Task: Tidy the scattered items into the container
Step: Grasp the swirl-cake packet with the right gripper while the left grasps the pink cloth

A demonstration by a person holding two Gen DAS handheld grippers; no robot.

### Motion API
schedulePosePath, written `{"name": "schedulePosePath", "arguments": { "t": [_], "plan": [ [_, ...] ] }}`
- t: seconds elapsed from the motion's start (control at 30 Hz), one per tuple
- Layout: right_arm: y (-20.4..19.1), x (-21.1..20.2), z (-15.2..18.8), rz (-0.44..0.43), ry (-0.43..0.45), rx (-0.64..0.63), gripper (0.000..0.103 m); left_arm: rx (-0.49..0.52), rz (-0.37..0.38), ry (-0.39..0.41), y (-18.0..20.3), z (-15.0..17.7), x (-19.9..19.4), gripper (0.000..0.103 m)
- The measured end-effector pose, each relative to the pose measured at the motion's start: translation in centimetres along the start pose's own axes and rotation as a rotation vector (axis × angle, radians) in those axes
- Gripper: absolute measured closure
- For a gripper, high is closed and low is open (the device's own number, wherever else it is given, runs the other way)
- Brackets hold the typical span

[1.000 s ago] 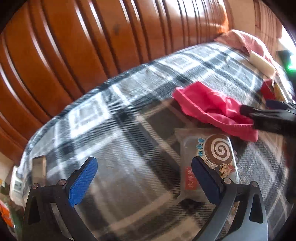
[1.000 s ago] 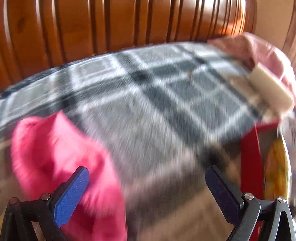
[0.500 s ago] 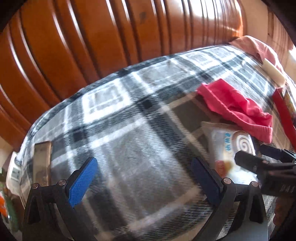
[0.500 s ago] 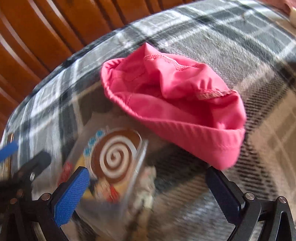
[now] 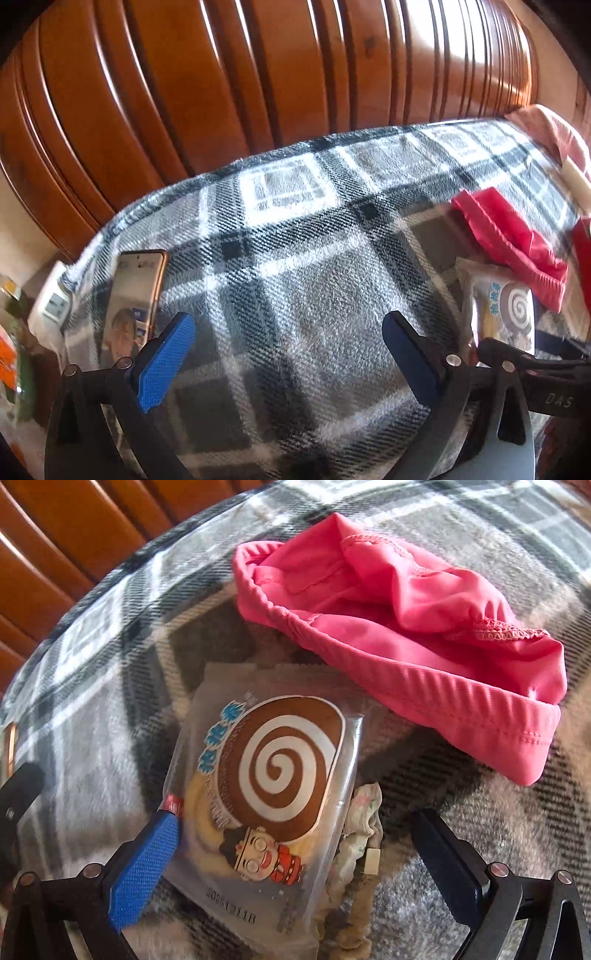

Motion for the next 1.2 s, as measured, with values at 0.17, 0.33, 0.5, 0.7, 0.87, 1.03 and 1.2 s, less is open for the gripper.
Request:
{"name": "schedulePosePath", "arguments": {
  "t": [0.17, 0.33, 0.5, 0.7, 0.87, 1.03, 1.2],
  "plan": [
    [-0.6, 0.4, -0.1, 0.044, -0.023, 0.084, 0.0, -0.001, -0.009, -0.025, 0.3, 0.3, 0.4, 0.0],
    [-2.4, 1.8, -0.1, 0.176, -0.002, -0.014, 0.0, -0.049, -0.049, -0.029, -2.0, 0.5, 0.1, 0.0],
    [-3.7, 2.8, 0.2, 0.337, 0.073, -0.155, 0.0, -0.177, 0.012, -0.059, -3.8, 0.9, 0.7, 0.0],
    [-3.6, 1.6, 0.7, 0.297, 0.057, -0.2, 0.021, -0.174, 0.064, -0.043, -3.2, 0.3, 0.9, 0.0],
    [-1.3, 0.1, 1.7, 0.256, 0.068, -0.217, 0.023, 0.021, 0.166, 0.033, 2.4, -1.8, 0.4, 0.0],
    [4.2, -3.3, 2.5, 0.376, 0.055, -0.208, 0.023, 0.108, 0.336, 0.064, 10.1, -4.2, 0.5, 0.0],
    [13.1, -8.7, 2.8, 0.521, 0.049, -0.06, 0.023, 0.082, 0.52, -0.011, 19.3, -4.5, 0.7, 0.0]
  ]
}}
Point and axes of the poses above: each gripper's, at about its wrist camera, not at the fingertips, and x roughly the way its jaws point, y to its right, z to its underside, the point moved 8 cm from there along x, roughly the way its jaws point
